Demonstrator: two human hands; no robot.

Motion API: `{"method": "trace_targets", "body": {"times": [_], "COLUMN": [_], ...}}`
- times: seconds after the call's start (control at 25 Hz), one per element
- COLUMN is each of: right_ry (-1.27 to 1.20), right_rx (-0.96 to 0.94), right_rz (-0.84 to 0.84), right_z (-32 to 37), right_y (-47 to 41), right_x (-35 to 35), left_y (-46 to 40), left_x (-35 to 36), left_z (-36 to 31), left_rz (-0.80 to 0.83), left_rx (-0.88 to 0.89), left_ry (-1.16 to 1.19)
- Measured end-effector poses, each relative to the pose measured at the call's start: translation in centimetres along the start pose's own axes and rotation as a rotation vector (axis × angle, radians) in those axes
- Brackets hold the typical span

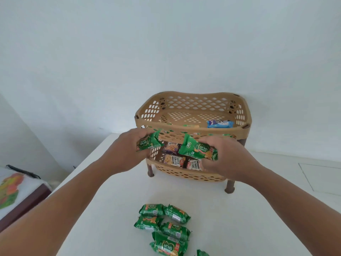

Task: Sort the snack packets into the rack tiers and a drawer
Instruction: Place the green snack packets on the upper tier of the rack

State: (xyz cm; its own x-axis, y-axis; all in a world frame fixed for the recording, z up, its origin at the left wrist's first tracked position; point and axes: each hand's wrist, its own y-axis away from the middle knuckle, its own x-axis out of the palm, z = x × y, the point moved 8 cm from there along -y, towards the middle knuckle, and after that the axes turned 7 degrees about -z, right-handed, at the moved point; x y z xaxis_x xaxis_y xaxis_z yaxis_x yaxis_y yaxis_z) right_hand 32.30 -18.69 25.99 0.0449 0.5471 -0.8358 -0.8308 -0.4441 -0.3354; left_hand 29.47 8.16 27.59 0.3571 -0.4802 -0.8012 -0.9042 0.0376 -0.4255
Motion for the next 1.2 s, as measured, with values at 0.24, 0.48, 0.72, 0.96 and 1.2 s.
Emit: {"method": "trace_targets", "body": {"times": [0.24,0.48,0.72,0.96,1.2], "right_ry": [-0.013,0.043,0.213,0.230,0.093], "right_rx": [0.073,0.255,0.324,0.325,0.360], "right_rz": [-0.181,-0.158,0.020,0.141,0.186], "right_z": [-0.2,-4.5,-6.7,-8.6,-10.4], "right_y": [-7.5,-13.2,-18.6,-21.2,-20.9], "right_x": [-5.4,-3.6,1.3,5.6,6.6], "left_y": [-9.3,-17.2,-22.5,-22.8,-22.7], "left_x": [-2.1,2.1,8.8,13.8,14.0], "left_z": [0.7,3.3,4.9,7.0,7.6], "left_rz": [0.046,0.172,0.314,0.414,0.441], "left_rx": [0.143,0.194,0.190,0.113,0.072], "left_ry": [0.013,0.014,-0.080,-0.041,-0.065]}}
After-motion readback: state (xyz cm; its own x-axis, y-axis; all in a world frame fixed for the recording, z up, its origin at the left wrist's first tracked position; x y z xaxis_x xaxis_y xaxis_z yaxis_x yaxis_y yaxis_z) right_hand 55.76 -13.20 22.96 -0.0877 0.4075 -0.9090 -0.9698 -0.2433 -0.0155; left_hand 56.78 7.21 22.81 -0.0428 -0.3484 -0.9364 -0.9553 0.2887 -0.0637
